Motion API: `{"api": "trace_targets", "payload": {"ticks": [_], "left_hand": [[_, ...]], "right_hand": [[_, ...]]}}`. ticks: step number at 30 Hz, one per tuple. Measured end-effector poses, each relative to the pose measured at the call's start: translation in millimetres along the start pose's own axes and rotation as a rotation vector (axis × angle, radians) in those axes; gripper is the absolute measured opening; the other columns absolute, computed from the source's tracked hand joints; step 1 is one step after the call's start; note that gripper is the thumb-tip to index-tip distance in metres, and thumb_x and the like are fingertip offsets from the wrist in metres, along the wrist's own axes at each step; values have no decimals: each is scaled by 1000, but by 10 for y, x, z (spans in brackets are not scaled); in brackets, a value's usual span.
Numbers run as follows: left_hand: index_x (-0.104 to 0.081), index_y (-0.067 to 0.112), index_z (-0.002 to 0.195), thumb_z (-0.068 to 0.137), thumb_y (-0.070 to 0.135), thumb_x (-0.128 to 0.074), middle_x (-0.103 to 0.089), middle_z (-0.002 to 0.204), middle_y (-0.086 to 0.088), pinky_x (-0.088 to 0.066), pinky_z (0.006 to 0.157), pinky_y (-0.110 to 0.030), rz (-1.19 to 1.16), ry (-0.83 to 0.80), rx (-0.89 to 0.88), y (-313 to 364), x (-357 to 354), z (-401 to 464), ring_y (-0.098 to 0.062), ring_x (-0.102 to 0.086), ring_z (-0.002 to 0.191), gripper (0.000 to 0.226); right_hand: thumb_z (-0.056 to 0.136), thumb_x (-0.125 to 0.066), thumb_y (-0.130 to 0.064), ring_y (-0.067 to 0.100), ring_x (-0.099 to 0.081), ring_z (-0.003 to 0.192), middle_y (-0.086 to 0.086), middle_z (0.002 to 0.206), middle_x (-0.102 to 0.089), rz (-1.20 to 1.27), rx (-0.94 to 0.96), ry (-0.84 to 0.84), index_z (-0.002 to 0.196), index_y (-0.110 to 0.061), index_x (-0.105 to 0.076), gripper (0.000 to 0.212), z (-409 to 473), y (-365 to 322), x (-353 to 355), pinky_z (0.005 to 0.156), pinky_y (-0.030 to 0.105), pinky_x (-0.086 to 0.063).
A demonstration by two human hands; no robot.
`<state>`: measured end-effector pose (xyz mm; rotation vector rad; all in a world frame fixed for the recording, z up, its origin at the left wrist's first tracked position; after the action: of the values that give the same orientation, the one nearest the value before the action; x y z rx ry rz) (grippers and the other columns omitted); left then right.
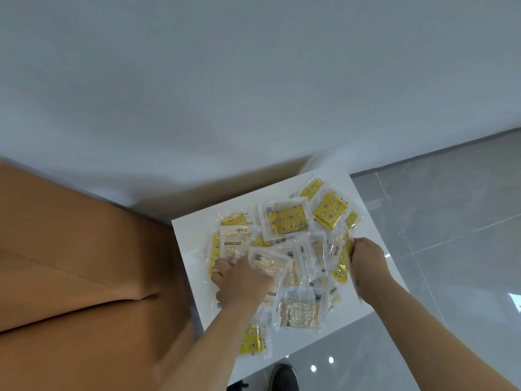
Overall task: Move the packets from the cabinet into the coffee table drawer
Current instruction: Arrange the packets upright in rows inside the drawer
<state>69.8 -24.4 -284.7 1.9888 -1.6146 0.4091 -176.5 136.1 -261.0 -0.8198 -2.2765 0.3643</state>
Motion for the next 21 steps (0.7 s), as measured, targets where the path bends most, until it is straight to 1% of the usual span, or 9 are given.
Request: {"api": "trace_targets", "payload": {"ticks": [2, 5, 7, 10, 11, 13, 15, 18, 21], "left_hand": [[-38, 10, 135, 75, 41, -75, -27, 135, -12, -42, 95, -40, -20, 75, 19, 6, 26, -51, -34, -30, 125, 77], [-27, 5, 133, 71, 35, -82, -34, 131, -16, -45, 94, -40, -123, 100, 17, -2, 39, -74, -38, -45, 119, 89], [-24, 10, 125, 71, 24, -83, -49, 121, -11, -53, 82, -39, -256, 92, 0, -2, 33, -76, -33, -59, 103, 81], [-20, 19, 117, 76, 15, -76, -59, 96, 2, -53, 65, -35, -319, 119, -44, 6, 66, -101, -17, -61, 75, 70], [-21, 19, 121, 77, 17, -76, -58, 96, 4, -53, 69, -37, -312, 126, -46, 3, 84, -113, -18, -61, 77, 70], [-27, 14, 128, 74, 22, -79, -53, 111, -1, -51, 87, -44, -286, 143, -33, -18, 124, -114, -28, -59, 100, 76], [-34, 11, 129, 69, 26, -82, -43, 124, -7, -47, 96, -46, -261, 147, -23, -34, 131, -85, -31, -49, 117, 78], [-34, 15, 125, 67, 29, -83, -38, 125, -9, -47, 97, -47, -252, 118, -23, -32, 89, -44, -31, -47, 116, 77], [-31, 18, 126, 63, 41, -85, -36, 126, -8, -46, 96, -46, -214, 117, -23, -25, 32, -37, -32, -46, 116, 87]], "right_hand": [[86, -37, -22, 16, -32, 43, 0, 51, -33, 67, -86, -14, 59, -19, -35, 27, -39, 93, 32, 51, 28, -27], [89, -46, -34, 11, -43, 33, -6, 43, -45, 205, -129, -152, 53, -21, -46, 38, -120, 95, -99, 46, 25, -35], [91, -51, -35, 16, -55, 53, -1, 59, -57, 152, -98, -218, 67, -19, -59, 30, -136, 11, -193, 55, 28, -41], [96, -49, -33, 20, -52, 73, 4, 83, -56, -69, 99, -258, 87, -16, -54, 20, -85, -332, -357, 67, 33, -41], [97, -47, -33, 19, -50, 74, 3, 85, -54, -171, 200, -266, 88, -17, -51, 19, -72, -503, -440, 66, 33, -40], [99, -40, -30, 20, -49, 78, 5, 90, -51, -418, 438, -271, 89, -15, -50, 20, -68, -876, -669, 66, 33, -38], [100, -37, -27, 28, -49, 97, 12, 105, -52, -724, 657, -237, 102, -9, -52, 23, -68, -1179, -932, 80, 36, -38], [101, -36, -25, 32, -39, 120, 14, 129, -44, -1082, 839, -216, 130, -6, -45, 36, -34, -1356, -1295, 98, 41, -33], [100, -40, -31, 30, -34, 128, 11, 138, -38, -1220, 932, -257, 137, -9, -40, 43, -5, -1336, -1534, 106, 42, -27]]}}
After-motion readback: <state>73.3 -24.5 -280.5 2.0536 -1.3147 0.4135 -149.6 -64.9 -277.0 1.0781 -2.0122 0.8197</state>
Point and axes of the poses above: each hand's wrist, its own z-axis towards the middle knuckle, its own x-axis out of the back of the hand, y = z × x, the point moved 10 cm from there along z, towards the middle knuckle
